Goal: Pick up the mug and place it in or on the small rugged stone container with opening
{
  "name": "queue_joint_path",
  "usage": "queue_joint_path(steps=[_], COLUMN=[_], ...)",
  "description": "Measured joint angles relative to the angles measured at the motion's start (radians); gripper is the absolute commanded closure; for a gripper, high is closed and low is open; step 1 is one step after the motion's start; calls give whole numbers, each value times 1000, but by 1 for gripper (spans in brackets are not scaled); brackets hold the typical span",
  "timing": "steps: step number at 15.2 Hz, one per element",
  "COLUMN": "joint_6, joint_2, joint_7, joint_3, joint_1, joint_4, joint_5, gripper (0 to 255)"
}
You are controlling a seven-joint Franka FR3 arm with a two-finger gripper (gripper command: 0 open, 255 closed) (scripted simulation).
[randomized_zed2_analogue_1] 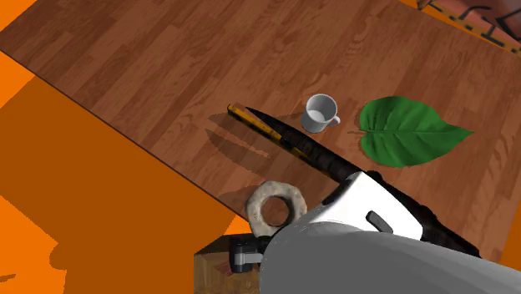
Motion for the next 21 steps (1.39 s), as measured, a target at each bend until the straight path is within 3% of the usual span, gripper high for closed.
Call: queue_joint_path(steps=[4, 9, 21], joint_6=[54, 185, 406], joint_2=[59, 221, 673], joint_7=[-23, -68, -183], joint_3=[-15, -42, -101], joint_1=[-2, -4, -14], joint_4=[1, 28, 252], joint_5=[-14, -37, -50], gripper=[0, 0, 0])
